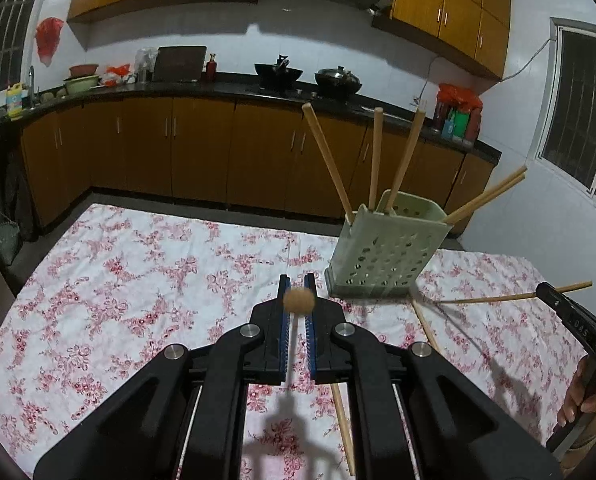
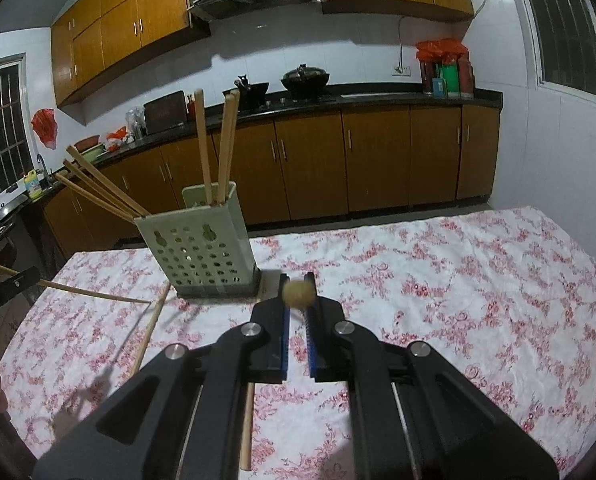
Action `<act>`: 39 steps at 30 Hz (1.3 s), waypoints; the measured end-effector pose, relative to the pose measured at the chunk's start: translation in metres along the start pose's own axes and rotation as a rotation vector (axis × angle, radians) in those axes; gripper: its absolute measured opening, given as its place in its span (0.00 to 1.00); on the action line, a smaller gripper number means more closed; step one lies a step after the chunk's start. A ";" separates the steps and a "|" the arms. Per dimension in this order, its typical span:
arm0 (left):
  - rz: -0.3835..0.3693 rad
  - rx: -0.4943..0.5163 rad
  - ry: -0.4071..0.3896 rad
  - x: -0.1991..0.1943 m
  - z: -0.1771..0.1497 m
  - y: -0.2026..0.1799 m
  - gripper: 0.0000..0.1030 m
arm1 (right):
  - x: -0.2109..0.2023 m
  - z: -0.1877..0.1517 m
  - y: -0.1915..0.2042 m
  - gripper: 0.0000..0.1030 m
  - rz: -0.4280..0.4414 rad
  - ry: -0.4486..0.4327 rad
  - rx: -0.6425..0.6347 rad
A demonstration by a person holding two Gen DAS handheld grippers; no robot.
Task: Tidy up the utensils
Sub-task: 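Lift both held chopsticks upright and carry them over the green holder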
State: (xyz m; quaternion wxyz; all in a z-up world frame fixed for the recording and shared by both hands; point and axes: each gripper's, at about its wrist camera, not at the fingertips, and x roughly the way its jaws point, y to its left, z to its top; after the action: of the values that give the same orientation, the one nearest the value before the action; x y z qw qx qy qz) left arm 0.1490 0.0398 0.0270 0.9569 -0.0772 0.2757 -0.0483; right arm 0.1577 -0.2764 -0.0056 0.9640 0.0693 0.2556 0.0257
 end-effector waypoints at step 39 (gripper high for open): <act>-0.091 0.021 -0.411 -0.005 0.115 -0.084 0.07 | -0.008 0.123 0.064 0.08 0.196 -0.248 -0.061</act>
State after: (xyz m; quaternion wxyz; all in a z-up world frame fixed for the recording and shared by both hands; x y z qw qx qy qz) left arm 0.2017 -0.0279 0.1403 0.9906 -0.0878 0.0703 -0.0775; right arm 0.2105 -0.2288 0.1137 0.9826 0.0672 0.1258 0.1186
